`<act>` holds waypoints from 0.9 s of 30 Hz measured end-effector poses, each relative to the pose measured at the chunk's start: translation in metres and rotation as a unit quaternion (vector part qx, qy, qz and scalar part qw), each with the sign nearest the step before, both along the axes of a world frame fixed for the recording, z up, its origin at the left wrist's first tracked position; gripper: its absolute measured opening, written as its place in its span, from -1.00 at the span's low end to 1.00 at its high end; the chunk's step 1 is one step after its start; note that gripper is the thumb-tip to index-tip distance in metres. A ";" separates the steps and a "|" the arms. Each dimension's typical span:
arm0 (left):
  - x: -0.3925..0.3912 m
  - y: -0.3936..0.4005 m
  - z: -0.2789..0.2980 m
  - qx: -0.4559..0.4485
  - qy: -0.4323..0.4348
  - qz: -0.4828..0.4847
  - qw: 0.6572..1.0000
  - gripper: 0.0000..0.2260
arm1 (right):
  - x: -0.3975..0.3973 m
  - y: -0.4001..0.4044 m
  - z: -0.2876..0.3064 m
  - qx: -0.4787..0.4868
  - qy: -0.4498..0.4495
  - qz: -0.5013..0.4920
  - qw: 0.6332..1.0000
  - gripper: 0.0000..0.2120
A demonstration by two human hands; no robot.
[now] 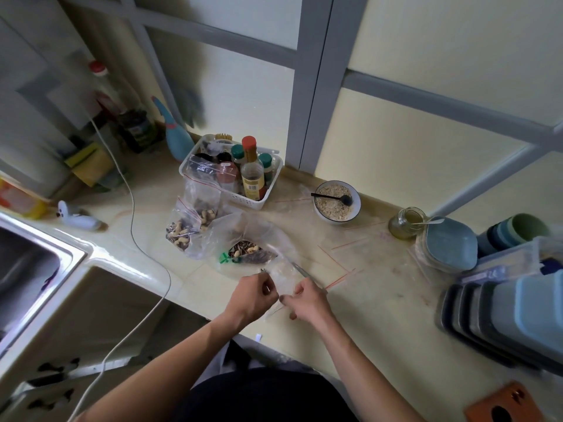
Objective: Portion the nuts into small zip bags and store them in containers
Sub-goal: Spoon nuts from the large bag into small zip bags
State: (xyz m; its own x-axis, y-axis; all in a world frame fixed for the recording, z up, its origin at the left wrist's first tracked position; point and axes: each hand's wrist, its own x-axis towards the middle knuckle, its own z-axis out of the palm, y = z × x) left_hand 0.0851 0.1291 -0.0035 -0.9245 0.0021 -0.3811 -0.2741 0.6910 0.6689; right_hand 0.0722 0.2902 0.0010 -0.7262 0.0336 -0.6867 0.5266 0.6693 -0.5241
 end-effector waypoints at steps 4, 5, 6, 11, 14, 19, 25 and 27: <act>-0.006 -0.005 0.003 -0.022 0.011 0.072 0.997 -0.93 | 0.001 0.009 -0.007 0.052 0.022 0.021 0.998 -0.81; -0.007 -0.006 0.004 -0.033 0.014 0.077 0.996 -0.91 | 0.002 0.012 -0.008 0.062 0.031 0.016 0.997 -0.81; -0.007 -0.007 0.004 -0.039 0.021 0.077 0.996 -0.89 | 0.002 0.014 -0.008 0.064 0.043 0.017 0.997 -0.80; -0.004 -0.005 0.001 -0.046 0.040 0.081 0.995 -0.85 | 0.008 0.009 -0.004 -0.045 0.219 0.047 0.974 -0.70; -0.005 -0.002 0.001 -0.029 0.032 0.099 0.994 -0.84 | 0.007 0.002 0.018 -0.072 0.401 0.076 0.910 -0.88; -0.009 -0.002 -0.002 0.018 0.032 0.077 0.996 -0.73 | 0.006 -0.003 0.033 -0.106 0.347 0.225 0.904 -0.79; -0.008 -0.003 0.001 0.028 0.049 0.103 0.993 -0.93 | -0.005 0.006 0.030 0.107 0.127 0.358 0.919 -0.65; -0.006 -0.001 0.004 0.032 0.055 0.065 0.996 -0.93 | -0.005 0.008 0.031 0.116 0.099 0.390 0.908 -0.51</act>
